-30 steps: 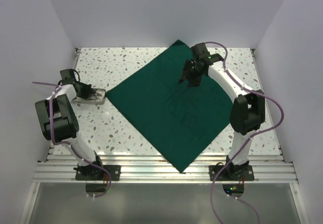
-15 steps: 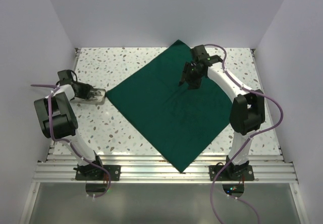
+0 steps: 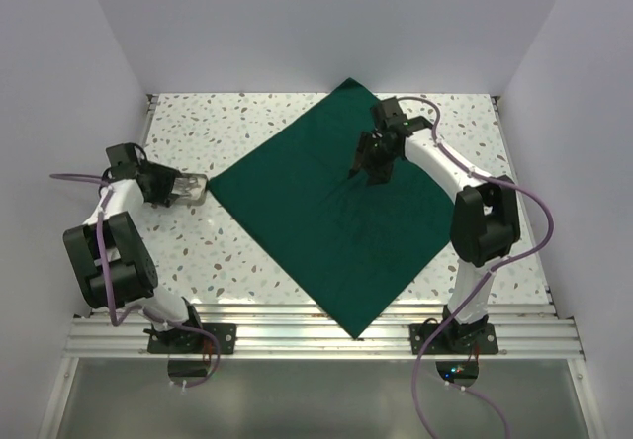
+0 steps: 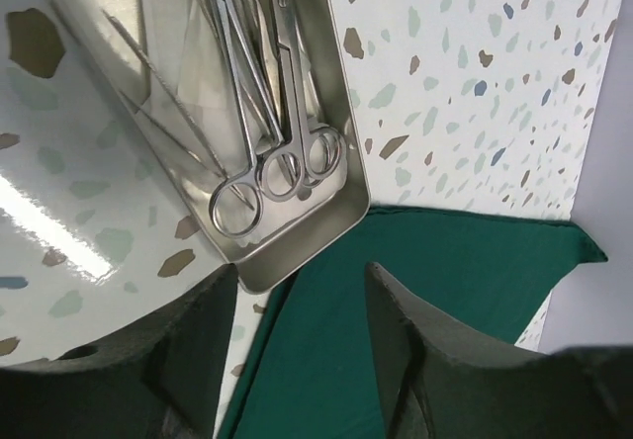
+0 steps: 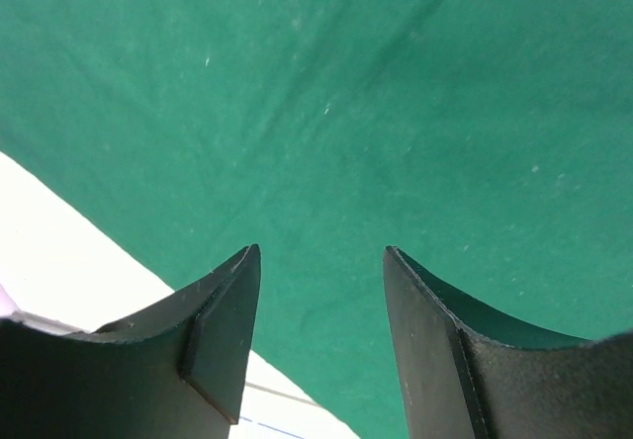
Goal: Prepare the surgical pack
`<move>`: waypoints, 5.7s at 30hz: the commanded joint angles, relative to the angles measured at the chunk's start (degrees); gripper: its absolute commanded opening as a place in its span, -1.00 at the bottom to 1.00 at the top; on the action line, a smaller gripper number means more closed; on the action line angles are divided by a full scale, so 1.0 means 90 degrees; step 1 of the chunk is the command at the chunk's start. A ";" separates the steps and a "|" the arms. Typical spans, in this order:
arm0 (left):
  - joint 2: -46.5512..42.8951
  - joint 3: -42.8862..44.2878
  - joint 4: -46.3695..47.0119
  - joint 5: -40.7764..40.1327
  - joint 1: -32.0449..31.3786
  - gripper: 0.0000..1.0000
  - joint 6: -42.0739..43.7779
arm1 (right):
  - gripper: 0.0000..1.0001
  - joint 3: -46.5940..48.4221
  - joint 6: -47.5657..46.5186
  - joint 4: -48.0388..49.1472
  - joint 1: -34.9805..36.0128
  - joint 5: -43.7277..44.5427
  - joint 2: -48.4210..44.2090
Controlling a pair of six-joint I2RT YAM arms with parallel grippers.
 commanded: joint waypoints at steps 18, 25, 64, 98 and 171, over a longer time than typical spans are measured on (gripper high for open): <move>0.1004 0.1018 -0.1037 -0.1068 0.0283 -0.03 0.0250 | 0.15 -0.0347 -0.0058 0.0235 0.0204 -0.0382 -0.0582; 0.1316 0.0940 -0.0959 -0.1020 0.0293 -0.42 0.0172 | 0.15 -0.0318 0.0001 0.0284 0.0204 -0.0353 -0.0455; 0.1520 0.3653 -0.3126 -0.0317 -0.4460 -1.00 0.2836 | 0.15 -0.1039 -0.0985 -0.0419 -0.0635 -0.0276 -0.1392; 0.4198 0.5921 -0.3685 -0.0014 -0.6036 -0.03 0.4634 | 0.18 0.0120 -0.0733 -0.0419 -0.0607 -0.1174 0.0423; 0.2059 0.1536 -0.2219 0.0181 -0.1172 -0.82 0.4049 | -1.00 -0.1528 0.6326 0.0409 -0.0538 -0.0616 0.0200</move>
